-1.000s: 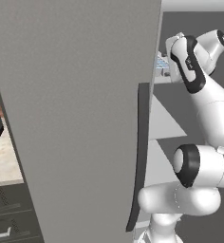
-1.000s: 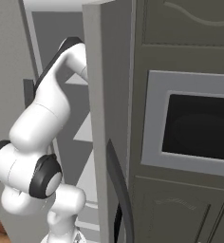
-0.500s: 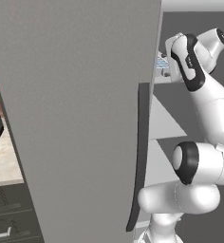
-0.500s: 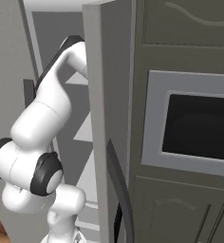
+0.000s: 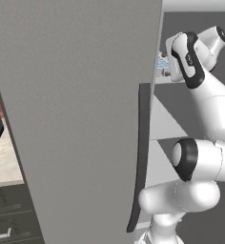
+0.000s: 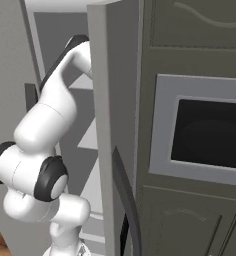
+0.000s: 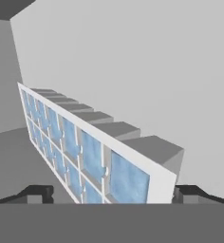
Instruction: Open the freezer door, pick up the ice cube tray from the freezer, and place it on the dining counter.
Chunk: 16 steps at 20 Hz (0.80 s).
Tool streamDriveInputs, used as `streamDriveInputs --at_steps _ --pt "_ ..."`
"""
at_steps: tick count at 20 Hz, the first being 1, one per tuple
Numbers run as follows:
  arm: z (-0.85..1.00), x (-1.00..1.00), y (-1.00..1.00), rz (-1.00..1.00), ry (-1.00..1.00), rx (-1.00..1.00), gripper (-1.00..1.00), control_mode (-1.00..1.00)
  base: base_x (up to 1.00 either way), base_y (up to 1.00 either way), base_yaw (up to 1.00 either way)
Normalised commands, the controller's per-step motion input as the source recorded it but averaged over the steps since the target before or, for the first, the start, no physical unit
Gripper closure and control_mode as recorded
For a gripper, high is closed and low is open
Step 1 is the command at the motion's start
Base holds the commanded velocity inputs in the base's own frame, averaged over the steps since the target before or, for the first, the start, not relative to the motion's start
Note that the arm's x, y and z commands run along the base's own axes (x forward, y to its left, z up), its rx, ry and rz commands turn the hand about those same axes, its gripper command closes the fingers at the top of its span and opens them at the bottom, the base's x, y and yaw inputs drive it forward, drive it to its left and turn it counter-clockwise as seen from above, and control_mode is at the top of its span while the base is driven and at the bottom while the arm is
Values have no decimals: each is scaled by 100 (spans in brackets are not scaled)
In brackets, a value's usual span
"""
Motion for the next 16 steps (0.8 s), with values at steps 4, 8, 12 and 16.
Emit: streamDriveInputs --at_steps 4,8,12,16 --pt "2 28 0 0 0 0 -100 -100 0 0 0" --pt "1 19 0 0 0 0 -100 -100 0 0 0" --pt "0 14 0 0 0 0 -100 -100 0 0 0" --pt "-3 6 1 0 2 0 100 -100 0 0 0"
